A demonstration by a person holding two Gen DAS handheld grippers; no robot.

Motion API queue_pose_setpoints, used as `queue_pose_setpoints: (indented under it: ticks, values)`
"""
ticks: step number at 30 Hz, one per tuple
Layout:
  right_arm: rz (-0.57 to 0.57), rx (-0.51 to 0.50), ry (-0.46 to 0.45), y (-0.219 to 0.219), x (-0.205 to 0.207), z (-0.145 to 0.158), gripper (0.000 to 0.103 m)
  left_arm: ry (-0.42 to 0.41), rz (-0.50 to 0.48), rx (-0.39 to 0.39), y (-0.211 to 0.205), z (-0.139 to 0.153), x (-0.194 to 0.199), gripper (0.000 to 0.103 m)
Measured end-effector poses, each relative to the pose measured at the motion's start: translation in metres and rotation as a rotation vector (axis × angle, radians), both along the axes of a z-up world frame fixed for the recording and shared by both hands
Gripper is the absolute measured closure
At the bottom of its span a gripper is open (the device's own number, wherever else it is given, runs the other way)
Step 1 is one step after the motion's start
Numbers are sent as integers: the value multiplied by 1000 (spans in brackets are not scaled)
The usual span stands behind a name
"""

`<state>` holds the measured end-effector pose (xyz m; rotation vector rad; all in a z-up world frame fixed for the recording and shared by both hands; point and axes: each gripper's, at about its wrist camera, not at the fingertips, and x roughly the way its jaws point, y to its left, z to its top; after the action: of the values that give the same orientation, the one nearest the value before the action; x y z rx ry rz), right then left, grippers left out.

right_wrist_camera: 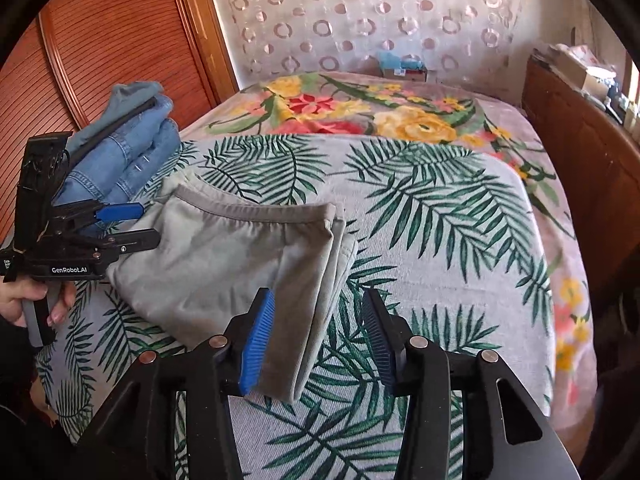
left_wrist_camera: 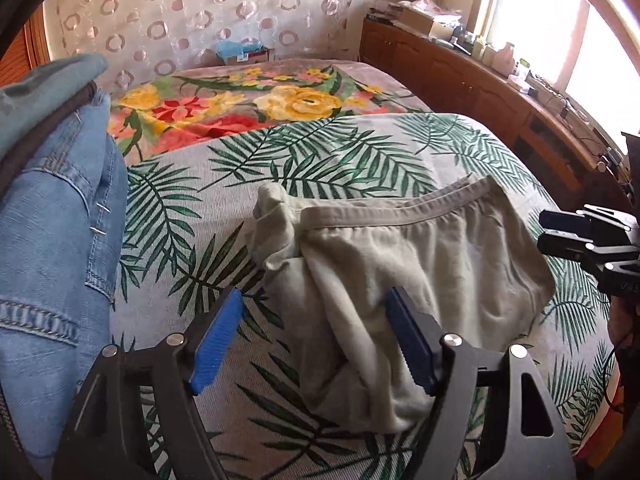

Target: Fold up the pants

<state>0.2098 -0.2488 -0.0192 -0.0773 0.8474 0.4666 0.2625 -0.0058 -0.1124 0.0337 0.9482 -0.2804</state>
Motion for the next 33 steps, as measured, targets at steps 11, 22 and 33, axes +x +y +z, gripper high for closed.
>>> queue_pose_setpoints:
  ticks: [11,22,33]
  values:
    - [-14,29,48,7,34,-18,55,21,8,-10,1,-8,15,27]
    - [-13,73,50,13,44,-23,63,12,24,-81,8,-5,14,54]
    - [-11,125,39,17,43,-21,96,-35,0,-107,3,11,5,86]
